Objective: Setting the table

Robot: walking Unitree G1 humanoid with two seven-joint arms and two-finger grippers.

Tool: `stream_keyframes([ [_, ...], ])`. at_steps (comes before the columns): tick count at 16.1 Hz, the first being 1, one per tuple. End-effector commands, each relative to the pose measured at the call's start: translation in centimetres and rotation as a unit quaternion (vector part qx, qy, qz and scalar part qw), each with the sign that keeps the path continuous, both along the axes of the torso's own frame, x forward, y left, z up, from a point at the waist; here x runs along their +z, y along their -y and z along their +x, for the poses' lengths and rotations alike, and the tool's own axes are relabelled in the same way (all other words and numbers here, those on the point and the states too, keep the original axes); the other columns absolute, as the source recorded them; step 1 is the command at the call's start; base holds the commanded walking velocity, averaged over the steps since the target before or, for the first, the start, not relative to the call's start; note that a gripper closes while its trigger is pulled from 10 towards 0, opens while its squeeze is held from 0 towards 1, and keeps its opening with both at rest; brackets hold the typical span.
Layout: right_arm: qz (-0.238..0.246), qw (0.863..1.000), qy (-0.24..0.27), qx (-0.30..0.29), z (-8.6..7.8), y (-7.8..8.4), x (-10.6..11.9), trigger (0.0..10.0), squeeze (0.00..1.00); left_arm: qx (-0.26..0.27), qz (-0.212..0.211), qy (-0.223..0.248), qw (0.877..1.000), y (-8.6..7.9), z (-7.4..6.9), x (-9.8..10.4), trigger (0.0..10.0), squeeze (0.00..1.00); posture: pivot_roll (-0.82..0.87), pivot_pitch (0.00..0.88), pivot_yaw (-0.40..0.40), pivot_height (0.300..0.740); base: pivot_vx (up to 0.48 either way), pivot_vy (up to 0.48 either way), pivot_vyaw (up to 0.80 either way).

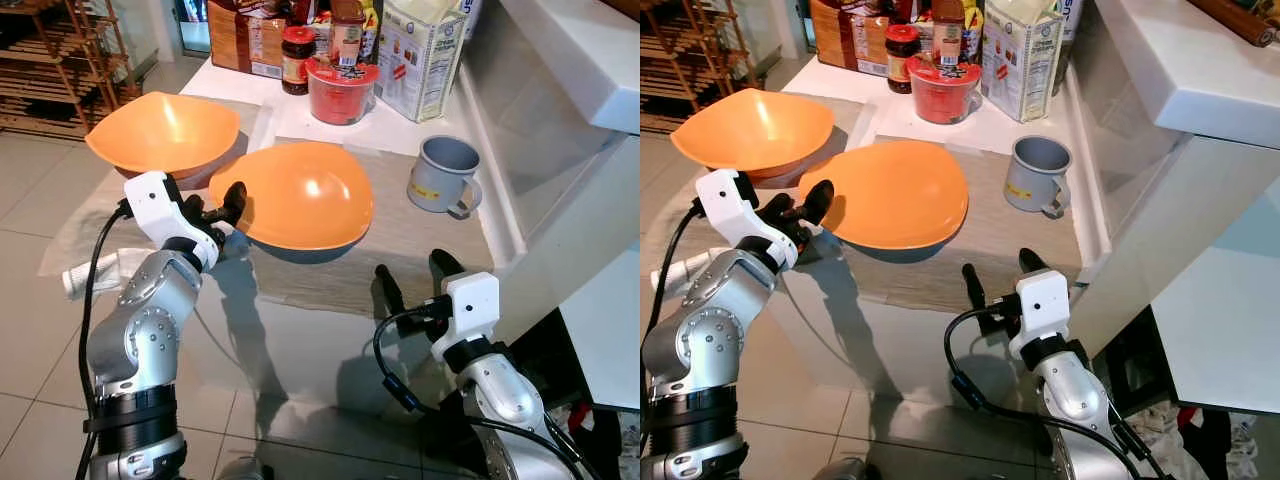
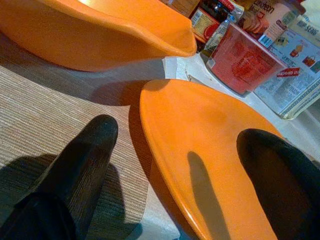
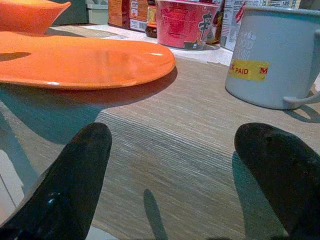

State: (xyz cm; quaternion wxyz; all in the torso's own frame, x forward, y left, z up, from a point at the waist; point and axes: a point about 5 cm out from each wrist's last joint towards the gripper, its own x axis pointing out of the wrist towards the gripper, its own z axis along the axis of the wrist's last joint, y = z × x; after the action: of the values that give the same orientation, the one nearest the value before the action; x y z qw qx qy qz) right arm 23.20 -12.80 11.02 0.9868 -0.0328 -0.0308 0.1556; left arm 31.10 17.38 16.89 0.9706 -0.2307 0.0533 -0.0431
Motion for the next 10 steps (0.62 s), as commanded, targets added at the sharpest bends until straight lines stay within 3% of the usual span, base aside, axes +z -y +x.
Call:
stream_keyframes([
  [1, -0.007, 1.000, 0.004, -0.004, -0.1, 0.1, 0.3, 10.0, 0.16, -0.018, -0.016, -0.037, 0.999, 0.9, 0.1, -1.2, 10.0, 0.00, 0.06, 0.067, -0.055, 0.740, 0.000, 0.000, 0.00],
  [4, -0.006, 1.000, 0.002, -0.007, -0.2, 0.3, 0.3, 10.0, 0.17, -0.031, -0.048, -0.032, 0.998, 1.6, 0.5, -0.5, 10.0, 0.00, 0.05, 0.070, -0.049, 0.740, 0.000, 0.000, 0.00],
  [7, -0.005, 1.000, 0.002, -0.009, -0.2, 0.3, 0.3, 10.0, 0.16, -0.041, -0.033, -0.015, 0.998, 1.8, 0.6, 0.1, 10.0, 0.00, 0.05, 0.070, -0.046, 0.740, 0.000, 0.000, 0.00],
  [9, -0.007, 1.000, 0.009, -0.016, -0.2, 0.3, 0.4, 10.0, 0.17, -0.056, 0.106, 0.043, 0.992, 2.0, 0.1, 1.1, 10.0, 0.00, 0.06, 0.066, -0.046, 0.740, 0.000, 0.000, 0.00],
  [10, -0.008, 1.000, 0.010, -0.018, -0.2, 0.4, 0.4, 10.0, 0.17, -0.065, 0.136, 0.056, 0.987, 2.3, -0.3, 1.3, 10.0, 0.00, 0.06, 0.063, -0.047, 0.740, 0.000, 0.000, 0.00],
])
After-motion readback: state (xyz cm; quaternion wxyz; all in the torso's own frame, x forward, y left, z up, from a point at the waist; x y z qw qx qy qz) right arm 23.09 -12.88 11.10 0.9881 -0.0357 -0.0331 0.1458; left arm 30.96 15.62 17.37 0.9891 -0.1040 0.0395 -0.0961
